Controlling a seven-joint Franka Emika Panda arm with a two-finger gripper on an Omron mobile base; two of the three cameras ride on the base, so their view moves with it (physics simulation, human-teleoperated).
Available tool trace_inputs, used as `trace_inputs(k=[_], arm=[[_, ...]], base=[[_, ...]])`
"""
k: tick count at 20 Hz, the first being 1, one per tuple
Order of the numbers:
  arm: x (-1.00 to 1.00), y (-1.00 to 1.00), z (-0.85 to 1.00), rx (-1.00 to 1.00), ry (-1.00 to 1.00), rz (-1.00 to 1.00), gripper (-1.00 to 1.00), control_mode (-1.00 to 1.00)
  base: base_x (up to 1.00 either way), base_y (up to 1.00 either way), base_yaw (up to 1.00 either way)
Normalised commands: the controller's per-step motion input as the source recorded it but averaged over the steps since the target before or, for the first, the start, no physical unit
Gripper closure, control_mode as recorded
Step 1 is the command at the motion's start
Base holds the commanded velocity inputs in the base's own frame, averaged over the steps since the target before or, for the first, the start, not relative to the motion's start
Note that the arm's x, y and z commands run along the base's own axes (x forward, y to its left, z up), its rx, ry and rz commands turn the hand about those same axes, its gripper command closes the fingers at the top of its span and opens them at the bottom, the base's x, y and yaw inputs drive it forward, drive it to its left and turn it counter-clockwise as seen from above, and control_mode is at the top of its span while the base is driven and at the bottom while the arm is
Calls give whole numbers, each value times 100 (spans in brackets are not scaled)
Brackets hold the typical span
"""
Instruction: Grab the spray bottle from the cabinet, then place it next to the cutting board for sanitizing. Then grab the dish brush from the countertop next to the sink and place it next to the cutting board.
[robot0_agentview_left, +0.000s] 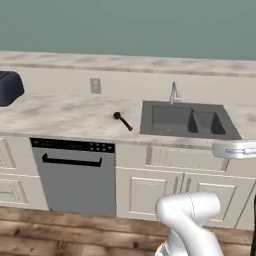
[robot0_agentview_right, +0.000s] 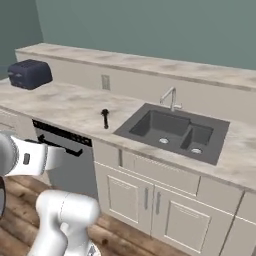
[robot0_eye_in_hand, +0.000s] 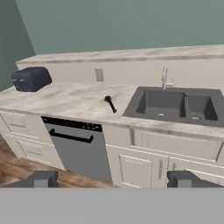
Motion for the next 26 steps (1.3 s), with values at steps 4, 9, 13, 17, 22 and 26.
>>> trace_inputs(k=[4, 9, 13, 17, 22, 26], arm=[[0, 0, 0, 0, 0, 0, -100, 100], [0, 0, 0, 0, 0, 0, -100, 100], [0, 0, 0, 0, 0, 0, -100, 100], [0, 0, 0, 0, 0, 0, -100, 100], [0, 0, 0, 0, 0, 0, -100, 100], [0, 0, 0, 0, 0, 0, -100, 100]], base=[[100, 72, 0], [100, 7, -1], [89, 4, -15], [61, 51, -22], [23, 76, -24], [26, 32, -25]])
